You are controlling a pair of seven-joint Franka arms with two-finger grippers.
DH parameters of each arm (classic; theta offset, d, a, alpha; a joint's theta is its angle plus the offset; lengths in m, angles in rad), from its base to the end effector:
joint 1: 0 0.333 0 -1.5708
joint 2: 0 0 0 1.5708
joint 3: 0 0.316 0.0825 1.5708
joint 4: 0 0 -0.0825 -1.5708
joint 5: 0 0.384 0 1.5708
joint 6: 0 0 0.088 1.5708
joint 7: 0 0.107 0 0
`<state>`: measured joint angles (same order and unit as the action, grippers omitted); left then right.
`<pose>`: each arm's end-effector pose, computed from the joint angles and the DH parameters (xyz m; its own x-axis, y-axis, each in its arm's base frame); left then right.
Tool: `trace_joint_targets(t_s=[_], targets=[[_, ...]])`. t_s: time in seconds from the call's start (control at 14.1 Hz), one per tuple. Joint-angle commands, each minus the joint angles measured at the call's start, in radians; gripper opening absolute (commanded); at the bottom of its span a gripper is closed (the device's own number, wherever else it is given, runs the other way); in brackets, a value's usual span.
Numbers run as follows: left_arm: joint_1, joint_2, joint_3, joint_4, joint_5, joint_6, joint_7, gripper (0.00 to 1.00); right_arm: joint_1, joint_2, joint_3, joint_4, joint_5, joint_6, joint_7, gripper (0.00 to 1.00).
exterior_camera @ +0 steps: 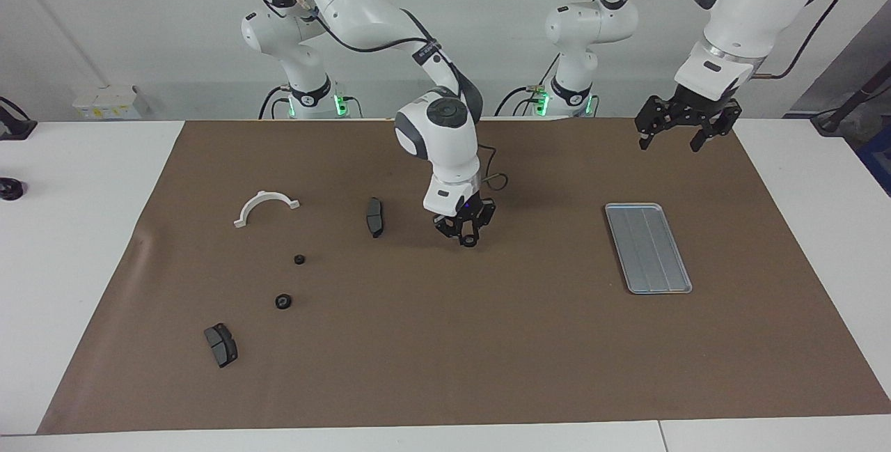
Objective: Pick bearing gear from pile to tray
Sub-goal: 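Carry the gear toward the table center and set it down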
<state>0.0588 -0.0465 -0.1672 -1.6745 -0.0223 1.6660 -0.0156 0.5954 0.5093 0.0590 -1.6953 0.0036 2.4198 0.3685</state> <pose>0.5443 -0.0635 0.6090 0.9952 -0.0906 0.0371 -0.0912 -0.9957 0.0151 0.5529 0.4181 0.3225 0.9485 0.2549 0.1883 0.2777 -0.9547 -0.1067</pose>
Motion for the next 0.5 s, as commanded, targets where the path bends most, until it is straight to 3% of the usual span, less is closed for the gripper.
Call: trace_joint_targets(t_s=[0.0, 0.28, 0.43], targets=[[-0.071, -0.049, 0.082, -0.079, -0.01, 0.069, -0.049, 1.0, 0.032, 0.035, -0.001, 0.012, 0.019, 0.07, 0.01, 0.0], [-0.045, -0.05, 0.08, -0.08, -0.022, 0.072, -0.041, 1.0, 0.052, 0.044, -0.001, 0.012, 0.021, 0.093, 0.05, 0.16], [-0.039, -0.053, 0.072, -0.082, -0.022, 0.072, -0.041, 1.0, 0.06, 0.044, -0.001, 0.012, 0.021, 0.082, 0.066, 0.52]])
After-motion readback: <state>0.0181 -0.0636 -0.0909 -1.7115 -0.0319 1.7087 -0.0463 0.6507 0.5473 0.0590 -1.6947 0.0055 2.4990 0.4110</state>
